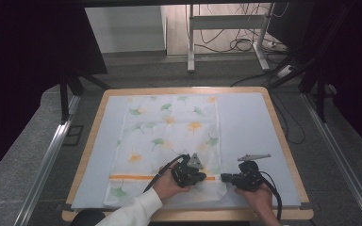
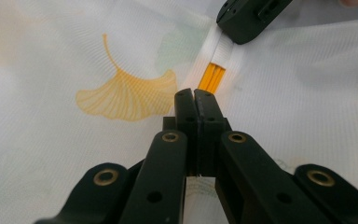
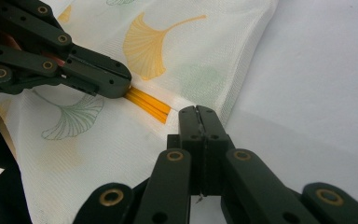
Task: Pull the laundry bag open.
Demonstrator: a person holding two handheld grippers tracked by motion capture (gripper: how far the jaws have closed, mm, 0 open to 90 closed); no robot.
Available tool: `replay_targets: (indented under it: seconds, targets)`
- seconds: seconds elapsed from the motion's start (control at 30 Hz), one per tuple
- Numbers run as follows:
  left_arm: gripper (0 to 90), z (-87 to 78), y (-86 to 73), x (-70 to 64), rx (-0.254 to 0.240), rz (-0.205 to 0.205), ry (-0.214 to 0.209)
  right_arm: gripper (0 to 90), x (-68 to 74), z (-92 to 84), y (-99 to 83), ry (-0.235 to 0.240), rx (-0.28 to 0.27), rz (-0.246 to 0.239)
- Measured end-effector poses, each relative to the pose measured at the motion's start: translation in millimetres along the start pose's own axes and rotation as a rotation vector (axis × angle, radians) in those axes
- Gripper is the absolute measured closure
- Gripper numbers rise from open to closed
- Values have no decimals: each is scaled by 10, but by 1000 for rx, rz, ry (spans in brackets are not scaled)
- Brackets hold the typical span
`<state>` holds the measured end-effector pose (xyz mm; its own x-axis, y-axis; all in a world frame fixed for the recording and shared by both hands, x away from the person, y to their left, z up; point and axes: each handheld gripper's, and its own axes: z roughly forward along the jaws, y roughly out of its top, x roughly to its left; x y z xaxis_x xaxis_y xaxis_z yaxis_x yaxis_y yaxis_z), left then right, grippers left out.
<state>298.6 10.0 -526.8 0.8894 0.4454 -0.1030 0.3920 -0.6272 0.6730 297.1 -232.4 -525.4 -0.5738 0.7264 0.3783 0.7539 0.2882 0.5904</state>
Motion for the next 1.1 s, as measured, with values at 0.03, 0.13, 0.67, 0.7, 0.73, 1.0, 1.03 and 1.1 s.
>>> replay_targets:
  seconds: [0.03,0.13,0.67,0.7,0.73,1.0,1.03,1.1]
  targets:
    - [900,-7,-9,6,-1,3,2,895,0,0,-1,0,0,-1]
    - [900,-27,-27,26,2,-10,-7,895,3,0,-2,-1,-1,-5]
    - [900,-120,-115,95,11,-40,-18,895,8,2,-4,-3,-5,-12]
    - [900,-125,-123,99,9,-43,-18,895,8,1,-3,-3,-4,-12]
    - [900,-130,-126,101,12,-45,-18,895,8,1,-3,-3,-3,-14]
    - [900,-158,-153,114,13,-55,-18,894,15,2,2,-7,1,-25]
    - [900,-160,-157,118,13,-56,-20,894,16,2,3,-8,2,-26]
    - [900,-162,-163,120,11,-57,-22,895,25,1,8,-14,8,-35]
